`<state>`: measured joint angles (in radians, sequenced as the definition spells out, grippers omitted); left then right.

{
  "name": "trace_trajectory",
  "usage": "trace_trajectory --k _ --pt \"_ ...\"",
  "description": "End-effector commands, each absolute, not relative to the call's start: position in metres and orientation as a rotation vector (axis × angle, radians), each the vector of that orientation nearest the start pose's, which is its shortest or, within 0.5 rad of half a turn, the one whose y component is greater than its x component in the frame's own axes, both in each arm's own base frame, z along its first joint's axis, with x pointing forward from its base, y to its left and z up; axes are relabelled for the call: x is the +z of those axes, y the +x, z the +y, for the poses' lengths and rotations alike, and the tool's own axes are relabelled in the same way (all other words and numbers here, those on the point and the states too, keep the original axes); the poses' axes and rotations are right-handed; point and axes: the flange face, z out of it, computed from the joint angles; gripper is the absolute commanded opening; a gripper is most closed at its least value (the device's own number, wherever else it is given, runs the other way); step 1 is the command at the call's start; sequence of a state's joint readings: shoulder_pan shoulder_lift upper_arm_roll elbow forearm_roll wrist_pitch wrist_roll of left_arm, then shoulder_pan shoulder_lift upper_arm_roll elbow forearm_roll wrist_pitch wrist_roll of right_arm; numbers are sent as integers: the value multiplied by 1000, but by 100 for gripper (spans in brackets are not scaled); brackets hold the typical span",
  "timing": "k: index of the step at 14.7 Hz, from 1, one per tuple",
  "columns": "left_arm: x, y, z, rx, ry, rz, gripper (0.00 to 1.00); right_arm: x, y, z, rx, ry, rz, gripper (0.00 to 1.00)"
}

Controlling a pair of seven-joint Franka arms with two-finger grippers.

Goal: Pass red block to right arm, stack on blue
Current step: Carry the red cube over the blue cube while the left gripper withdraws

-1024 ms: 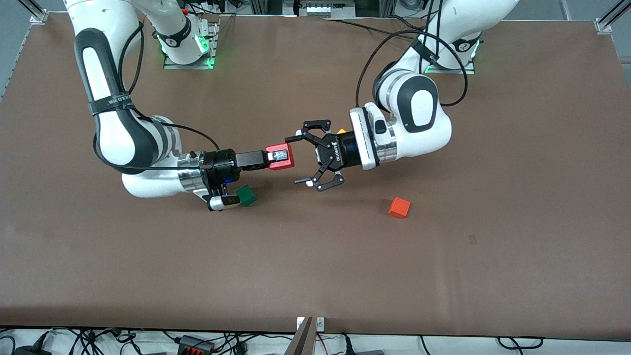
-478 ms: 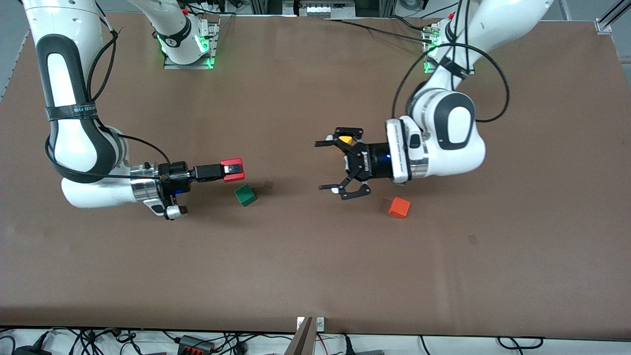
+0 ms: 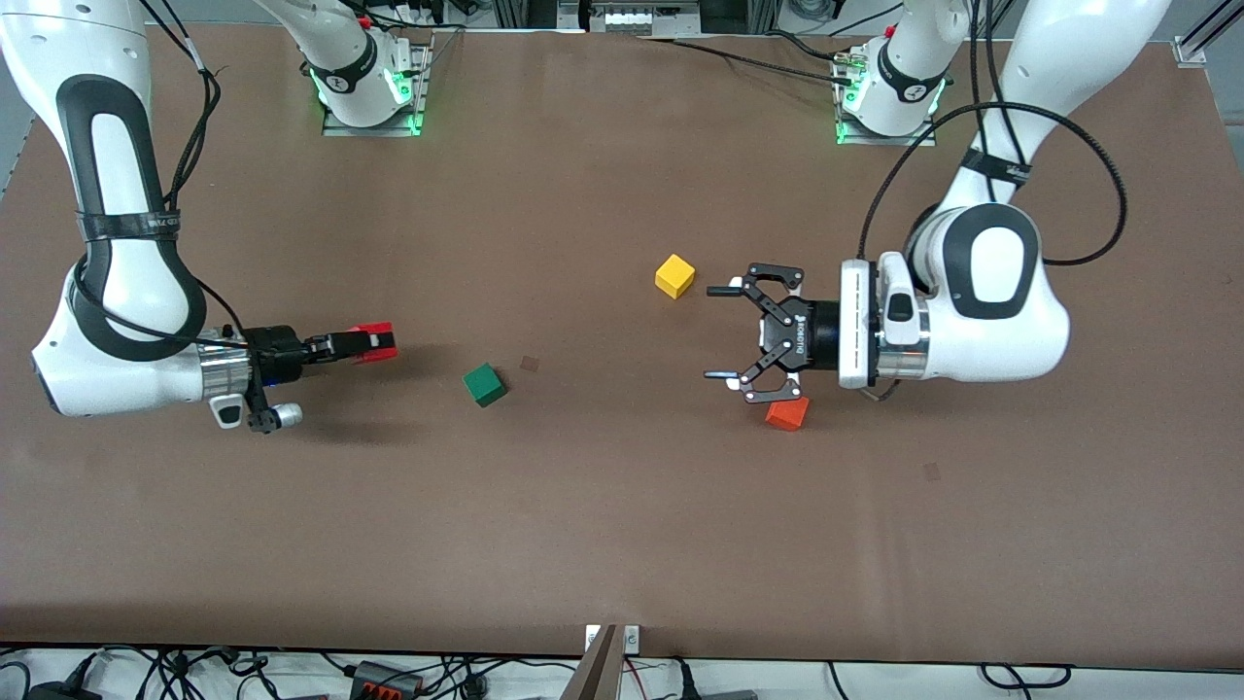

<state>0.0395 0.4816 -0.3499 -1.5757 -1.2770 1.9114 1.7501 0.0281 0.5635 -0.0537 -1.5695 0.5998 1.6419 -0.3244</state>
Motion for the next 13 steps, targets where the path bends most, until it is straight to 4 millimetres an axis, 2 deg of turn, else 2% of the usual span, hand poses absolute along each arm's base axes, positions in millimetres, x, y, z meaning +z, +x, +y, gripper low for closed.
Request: trace_trajectory --k 1,2,3,5,9,12,13 --pt "450 654 -226 730 1505 -1320 100 311 648 25 468 -2709 -258 0" --pt "451 654 -220 675 1547 -1333 100 309 647 19 469 -2740 -263 0" --pt "447 654 -218 610 1605 -1348 100 309 648 2 462 -2777 -241 0" --pt "439 652 -214 498 1708 -1352 100 313 648 -15 465 -2895 -293 0" --pt "424 647 -201 278 1884 -1374 100 327 626 -30 439 -3029 -350 0" --pt "422 648 -188 116 2074 -1338 100 320 603 -36 332 -3122 -416 0" --pt "424 644 -184 32 2107 -1333 100 314 600 -37 308 -3138 -375 0"
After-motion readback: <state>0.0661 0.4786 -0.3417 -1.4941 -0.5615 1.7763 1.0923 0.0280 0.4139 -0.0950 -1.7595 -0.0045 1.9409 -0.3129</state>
